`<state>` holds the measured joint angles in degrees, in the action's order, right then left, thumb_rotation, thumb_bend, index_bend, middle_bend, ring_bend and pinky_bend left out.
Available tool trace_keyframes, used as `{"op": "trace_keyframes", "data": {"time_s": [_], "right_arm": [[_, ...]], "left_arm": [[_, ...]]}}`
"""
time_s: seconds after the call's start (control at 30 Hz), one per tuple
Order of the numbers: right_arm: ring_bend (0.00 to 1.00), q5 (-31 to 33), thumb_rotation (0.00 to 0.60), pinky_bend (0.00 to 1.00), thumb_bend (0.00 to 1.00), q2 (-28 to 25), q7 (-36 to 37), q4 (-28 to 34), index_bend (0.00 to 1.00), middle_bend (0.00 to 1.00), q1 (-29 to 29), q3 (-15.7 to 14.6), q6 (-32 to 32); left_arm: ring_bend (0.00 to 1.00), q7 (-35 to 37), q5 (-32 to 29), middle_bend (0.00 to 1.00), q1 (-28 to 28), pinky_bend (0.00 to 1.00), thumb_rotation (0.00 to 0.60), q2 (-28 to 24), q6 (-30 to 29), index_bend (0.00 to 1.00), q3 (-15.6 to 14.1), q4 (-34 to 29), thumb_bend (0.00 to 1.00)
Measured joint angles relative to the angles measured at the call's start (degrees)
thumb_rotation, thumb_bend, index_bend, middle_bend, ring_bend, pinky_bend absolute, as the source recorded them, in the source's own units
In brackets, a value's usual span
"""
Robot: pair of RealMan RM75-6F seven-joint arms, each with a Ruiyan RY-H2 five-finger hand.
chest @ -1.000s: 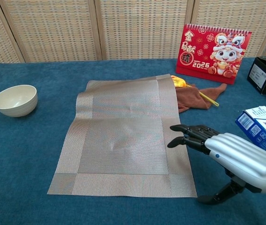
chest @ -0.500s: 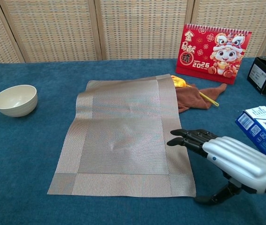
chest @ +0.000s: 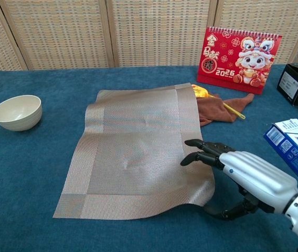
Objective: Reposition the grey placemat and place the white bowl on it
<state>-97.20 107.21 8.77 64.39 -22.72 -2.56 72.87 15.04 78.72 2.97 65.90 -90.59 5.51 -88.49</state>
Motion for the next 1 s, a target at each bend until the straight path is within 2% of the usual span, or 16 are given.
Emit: {"op": "trace_keyframes", "data": {"time_s": [0.13,0.23,0.77,1.0], "right_arm": [[0.00,-0.13,0.600,0.00,0.42,0.94,1.00,-0.88,0.51,0.08,0.19,0.35,1.88],[0.00,0.12,0.600,0.00,0.41,2.11,1.26,-2.29,0.55,0.13,0.41,0.72,2.61],[0.00,1.62,0.600,0.00,0.44,3.85,4.16,-3.03,0.66,0.20,0.91,0.63,2.88],[0.00,2.21,0.600,0.00,0.51,3.22,4.23,-2.00,0.66,0.20,1.01,0.88,2.94]], "left_arm": [[0.00,0.24,-0.11,0.00,0.10,0.00,0.600,0.19,-0.04,0.26,0.24,-0.03,0.29],[0.00,0.34,-0.19,0.00,0.19,0.00,0.600,0.24,-0.17,0.27,0.43,-0.13,0.29],[0.00,1.22,-0.45,0.00,0.24,0.00,0.600,0.53,0.61,0.29,0.82,0.22,0.29],[0.00,0.96,-0.32,0.00,0.24,0.00,0.600,0.69,0.66,0.30,0.89,0.13,0.29]]}}
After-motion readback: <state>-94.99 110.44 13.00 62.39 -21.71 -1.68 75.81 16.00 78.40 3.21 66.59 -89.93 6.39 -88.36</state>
